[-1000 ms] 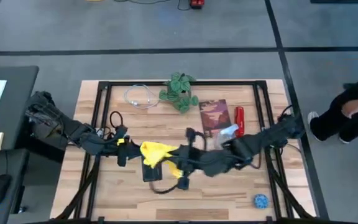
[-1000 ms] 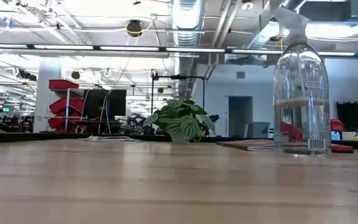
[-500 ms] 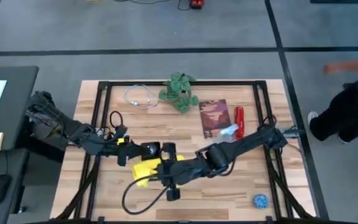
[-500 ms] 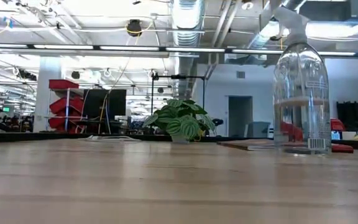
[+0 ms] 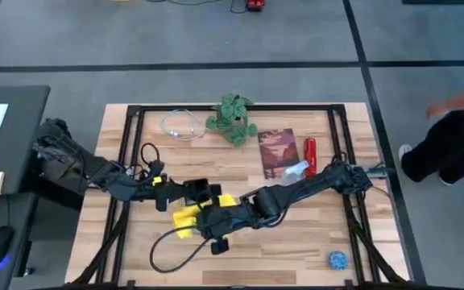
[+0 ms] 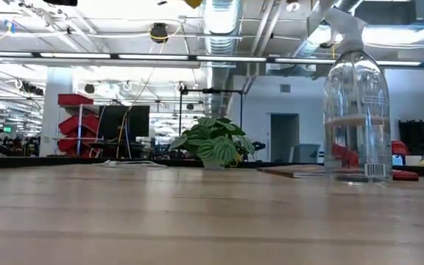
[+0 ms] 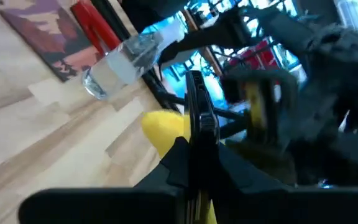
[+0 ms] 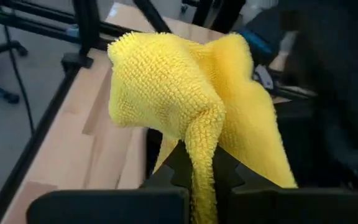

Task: Apply microfiber cloth
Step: Wipe the back of the cellphone with the yellow microfiber cloth

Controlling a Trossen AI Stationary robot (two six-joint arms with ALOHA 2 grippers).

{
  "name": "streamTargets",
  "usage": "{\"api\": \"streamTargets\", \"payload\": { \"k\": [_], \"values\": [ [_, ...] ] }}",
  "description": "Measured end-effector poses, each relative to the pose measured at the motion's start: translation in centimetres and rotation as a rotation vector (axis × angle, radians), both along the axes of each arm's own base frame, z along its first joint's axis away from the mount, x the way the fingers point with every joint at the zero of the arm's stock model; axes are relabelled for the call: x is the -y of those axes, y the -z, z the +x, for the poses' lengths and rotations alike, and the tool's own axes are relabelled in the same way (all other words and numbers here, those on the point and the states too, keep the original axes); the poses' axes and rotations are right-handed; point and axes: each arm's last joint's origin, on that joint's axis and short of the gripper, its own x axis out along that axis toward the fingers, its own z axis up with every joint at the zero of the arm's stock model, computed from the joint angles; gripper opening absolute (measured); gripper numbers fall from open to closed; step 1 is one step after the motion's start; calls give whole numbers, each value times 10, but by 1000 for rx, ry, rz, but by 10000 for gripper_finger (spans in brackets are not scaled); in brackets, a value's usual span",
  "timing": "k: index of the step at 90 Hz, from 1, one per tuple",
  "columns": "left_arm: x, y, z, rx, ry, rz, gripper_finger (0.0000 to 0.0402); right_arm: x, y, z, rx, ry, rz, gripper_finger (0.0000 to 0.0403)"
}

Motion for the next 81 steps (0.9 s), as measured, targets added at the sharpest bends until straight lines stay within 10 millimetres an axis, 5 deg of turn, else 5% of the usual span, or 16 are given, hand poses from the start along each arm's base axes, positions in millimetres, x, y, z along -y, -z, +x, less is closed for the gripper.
{"api": "streamTargets", "payload": {
  "k": [18, 61, 81],
  "values": [
    [-2, -1, 1, 7, -17, 0, 11, -5, 10, 3, -26, -10, -5, 0],
    [-3, 2, 0, -29, -16, 18, 11, 32, -10, 7, 51, 163, 12, 0],
    [-2, 2, 0, -30, 9, 22, 11, 18, -2, 3, -7, 64, 43, 0]
  ]
}}
